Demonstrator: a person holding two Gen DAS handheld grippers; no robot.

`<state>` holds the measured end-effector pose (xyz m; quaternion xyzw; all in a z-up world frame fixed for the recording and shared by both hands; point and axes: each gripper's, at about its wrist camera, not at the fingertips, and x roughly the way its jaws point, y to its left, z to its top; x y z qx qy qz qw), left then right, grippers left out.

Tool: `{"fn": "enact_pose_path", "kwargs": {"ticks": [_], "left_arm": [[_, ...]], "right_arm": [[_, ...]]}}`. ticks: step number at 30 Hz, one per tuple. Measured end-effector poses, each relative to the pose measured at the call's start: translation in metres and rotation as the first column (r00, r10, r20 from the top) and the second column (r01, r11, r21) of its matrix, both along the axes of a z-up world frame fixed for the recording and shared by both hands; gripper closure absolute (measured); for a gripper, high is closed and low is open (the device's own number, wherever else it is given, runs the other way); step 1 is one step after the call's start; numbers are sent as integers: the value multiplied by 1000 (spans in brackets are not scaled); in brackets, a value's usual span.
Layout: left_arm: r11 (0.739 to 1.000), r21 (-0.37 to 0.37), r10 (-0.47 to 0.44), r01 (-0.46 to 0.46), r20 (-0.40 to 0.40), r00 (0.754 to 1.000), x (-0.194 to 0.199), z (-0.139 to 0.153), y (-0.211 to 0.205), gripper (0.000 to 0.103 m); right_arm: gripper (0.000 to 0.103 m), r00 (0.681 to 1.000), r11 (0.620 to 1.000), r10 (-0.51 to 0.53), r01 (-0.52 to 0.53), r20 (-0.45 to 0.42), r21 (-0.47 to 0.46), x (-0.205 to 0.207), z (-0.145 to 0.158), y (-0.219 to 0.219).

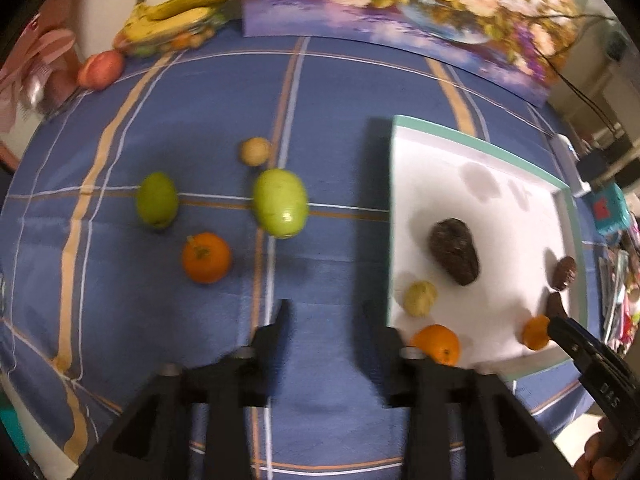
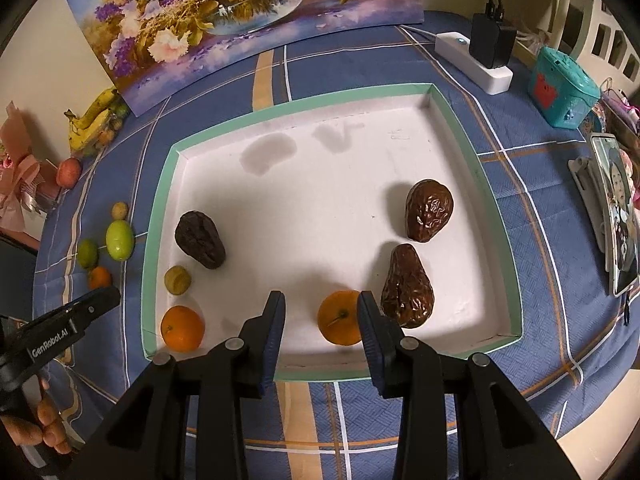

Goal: Organize fruits
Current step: 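Move both tools back toward the green fruits on the cloth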

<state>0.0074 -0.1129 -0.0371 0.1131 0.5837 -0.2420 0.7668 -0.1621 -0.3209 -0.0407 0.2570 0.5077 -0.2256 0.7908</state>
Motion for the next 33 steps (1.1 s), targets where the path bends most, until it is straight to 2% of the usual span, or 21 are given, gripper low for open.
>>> {"fn": "enact_pose_path", "kwargs": {"ticks": [1,3,5,6,7,10,11,16,21,24,33], "left_arm": [[1000,7,13,-13,3,1000,2,-1,3,33],[999,30,30,-31,16,999,3,-2,5,26],[997,73,32,-36,45,998,4,-3,6,13],[996,87,30,-35,54,998,4,-4,6,10],[995,98,28,-34,64,998,4,-5,8,6],[992,120,24,-34,83,996,4,-6,9,1],[991,127,24,-35,90,996,4,-6,9,0],[988,143,33,-49,114,993,5,-5,13,0],[988,145,36,-55,129,991,12,-3,11,0],[988,147,34,-55,143,989,15,-1,12,0],[987,134,63,-88,179,982,35,8,27,0]], "right_arm": [[65,1000,1000,0,0,0,1,0,0,0],[65,1000,1000,1,-1,3,1,3,-1,0],[57,1000,1000,2,-2,8,-2,3,0,-1],[45,1000,1000,1,-1,10,-6,3,0,-1],[38,1000,1000,1,-1,13,-9,4,1,-1],[37,1000,1000,1,-1,13,-10,5,0,0],[37,1000,1000,3,-3,7,-13,6,-1,0],[20,1000,999,8,-8,-5,-39,8,-2,1],[20,1000,998,5,-4,20,-60,8,1,1],[1,1000,997,6,-4,24,-77,11,1,3],[1,998,992,28,-20,63,-121,29,7,16]]}}
